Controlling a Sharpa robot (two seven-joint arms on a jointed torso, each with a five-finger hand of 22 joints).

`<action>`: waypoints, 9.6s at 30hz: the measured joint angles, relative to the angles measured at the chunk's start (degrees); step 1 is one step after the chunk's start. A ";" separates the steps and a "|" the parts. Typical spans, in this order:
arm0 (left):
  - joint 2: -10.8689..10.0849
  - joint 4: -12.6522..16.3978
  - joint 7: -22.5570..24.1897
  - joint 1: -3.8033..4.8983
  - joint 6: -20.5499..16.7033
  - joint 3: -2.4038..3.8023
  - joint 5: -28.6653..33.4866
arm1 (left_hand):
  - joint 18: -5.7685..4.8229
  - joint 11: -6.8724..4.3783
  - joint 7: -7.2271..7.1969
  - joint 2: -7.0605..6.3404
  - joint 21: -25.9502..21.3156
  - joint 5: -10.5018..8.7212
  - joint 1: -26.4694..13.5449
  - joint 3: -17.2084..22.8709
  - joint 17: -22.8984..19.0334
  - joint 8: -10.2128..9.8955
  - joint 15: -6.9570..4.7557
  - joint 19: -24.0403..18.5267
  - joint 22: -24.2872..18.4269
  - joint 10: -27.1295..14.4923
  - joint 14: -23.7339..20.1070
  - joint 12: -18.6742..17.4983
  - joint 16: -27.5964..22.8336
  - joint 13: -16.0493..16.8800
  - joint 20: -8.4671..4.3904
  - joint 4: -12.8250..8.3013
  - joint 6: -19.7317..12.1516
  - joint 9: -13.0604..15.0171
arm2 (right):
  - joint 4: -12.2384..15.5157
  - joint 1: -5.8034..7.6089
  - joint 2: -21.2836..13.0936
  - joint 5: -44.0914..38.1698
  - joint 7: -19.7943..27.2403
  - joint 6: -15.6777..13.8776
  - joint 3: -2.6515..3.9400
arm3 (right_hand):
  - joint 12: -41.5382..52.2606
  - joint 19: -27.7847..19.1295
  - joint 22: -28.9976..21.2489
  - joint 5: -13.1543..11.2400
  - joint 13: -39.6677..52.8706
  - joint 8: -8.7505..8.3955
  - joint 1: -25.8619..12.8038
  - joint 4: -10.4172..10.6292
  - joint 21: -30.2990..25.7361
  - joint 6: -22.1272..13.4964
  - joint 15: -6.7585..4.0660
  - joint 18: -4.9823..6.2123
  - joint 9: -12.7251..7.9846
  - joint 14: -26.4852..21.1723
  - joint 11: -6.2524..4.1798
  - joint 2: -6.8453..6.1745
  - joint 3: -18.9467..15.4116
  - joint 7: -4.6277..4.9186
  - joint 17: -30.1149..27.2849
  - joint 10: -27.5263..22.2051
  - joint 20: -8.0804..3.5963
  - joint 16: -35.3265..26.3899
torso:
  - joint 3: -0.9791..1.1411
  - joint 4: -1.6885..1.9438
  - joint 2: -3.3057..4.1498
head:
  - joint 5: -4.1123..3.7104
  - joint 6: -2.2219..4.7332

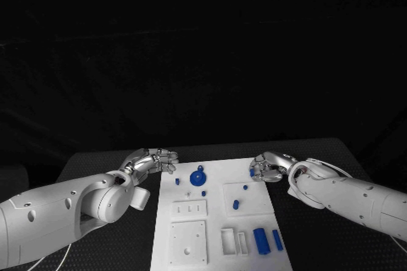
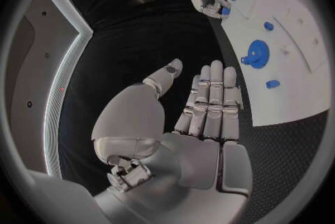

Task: Assemble the parts on the task board

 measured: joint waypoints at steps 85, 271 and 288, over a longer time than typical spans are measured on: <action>9.48 -1.79 -18.31 0.94 2.68 -0.03 -6.73 | 0.08 -4.00 -1.63 -0.44 4.21 -0.22 -8.29 -2.77 4.22 -0.43 -2.75 2.57 -0.01 8.71 4.00 3.11 6.00 4.53 -2.56 5.79 4.51 0.08 | 22.51 4.79 4.27 -16.83 -21.89 -0.93 -0.04 | 0.43 1.87 0.02 2.44 -0.89 1.37 -3.33 -0.71 0.86 3.99 -1.81 1.30 0.09 2.06 -1.95 0.27 10.69 -3.62 0.08 2.38 -0.43 0.26 | -0.43 -2.25 -3.03 | 4.73 0.41; 9.46 -2.79 -23.51 0.65 6.27 -0.22 -11.65 | -0.34 -5.73 -3.14 7.01 7.77 -0.45 -7.76 4.87 5.39 0.60 -3.88 1.73 0.01 10.64 3.89 4.98 12.66 12.18 -3.81 2.40 9.31 1.91 | 24.29 3.93 4.90 -11.37 -14.94 -1.01 -0.27 | 0.48 1.56 0.02 -0.27 -1.70 1.99 -1.19 1.50 -0.68 5.06 -1.63 0.52 2.24 1.42 -1.86 -1.81 6.40 -2.35 0.07 1.02 -0.13 -0.73 | -0.40 -2.29 -2.80 | 4.62 -1.41; 9.38 -2.57 -24.09 0.69 6.35 -0.12 -11.63 | -0.50 -5.31 -2.69 -0.57 7.77 -0.45 -11.12 3.33 5.39 -0.41 -4.08 1.52 0.00 9.41 3.26 5.24 12.67 12.95 -4.02 5.09 8.13 2.02 | 24.75 3.67 4.44 -11.88 -15.15 -1.70 -0.33 | 0.48 1.56 0.01 -0.27 -1.75 2.03 -1.04 1.09 -0.68 5.06 -1.81 0.56 2.22 1.63 -2.06 -1.65 6.62 -2.35 0.12 1.23 -0.12 -0.73 | -0.41 -2.27 -2.80 | 4.53 -1.65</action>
